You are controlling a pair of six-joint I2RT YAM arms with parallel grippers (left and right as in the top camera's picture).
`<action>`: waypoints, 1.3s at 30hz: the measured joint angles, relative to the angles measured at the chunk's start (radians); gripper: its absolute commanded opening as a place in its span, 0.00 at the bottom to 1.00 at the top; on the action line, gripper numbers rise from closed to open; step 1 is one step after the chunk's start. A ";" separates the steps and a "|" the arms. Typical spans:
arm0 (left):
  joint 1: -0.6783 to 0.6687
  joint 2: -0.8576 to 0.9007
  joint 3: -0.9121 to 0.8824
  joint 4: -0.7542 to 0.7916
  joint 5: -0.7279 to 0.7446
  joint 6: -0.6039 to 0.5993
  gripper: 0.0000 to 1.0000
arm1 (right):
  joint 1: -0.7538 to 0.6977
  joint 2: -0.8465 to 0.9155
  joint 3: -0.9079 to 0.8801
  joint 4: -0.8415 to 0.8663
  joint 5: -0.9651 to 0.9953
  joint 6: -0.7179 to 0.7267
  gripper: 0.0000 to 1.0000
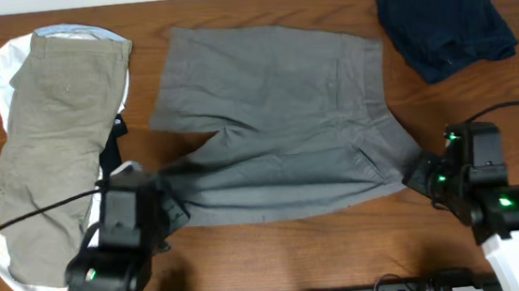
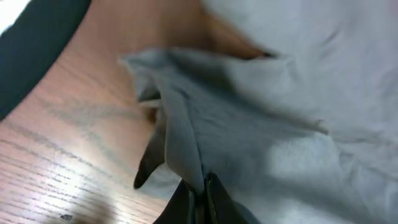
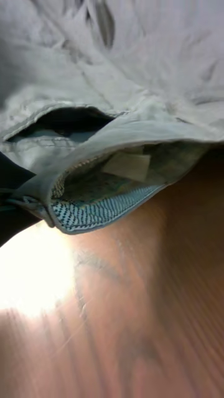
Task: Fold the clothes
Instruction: 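Fold the near legs upward toward the waistband with both grippers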
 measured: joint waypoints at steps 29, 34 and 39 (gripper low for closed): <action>-0.005 0.017 0.115 0.190 -0.113 0.060 0.06 | 0.000 0.027 0.218 0.067 0.021 -0.106 0.01; -0.006 0.185 0.119 0.414 -0.164 0.116 0.06 | -0.001 0.146 0.222 0.205 0.026 -0.119 0.01; -0.005 0.394 0.120 0.629 -0.193 0.145 0.06 | 0.000 0.306 0.224 0.298 0.039 -0.123 0.01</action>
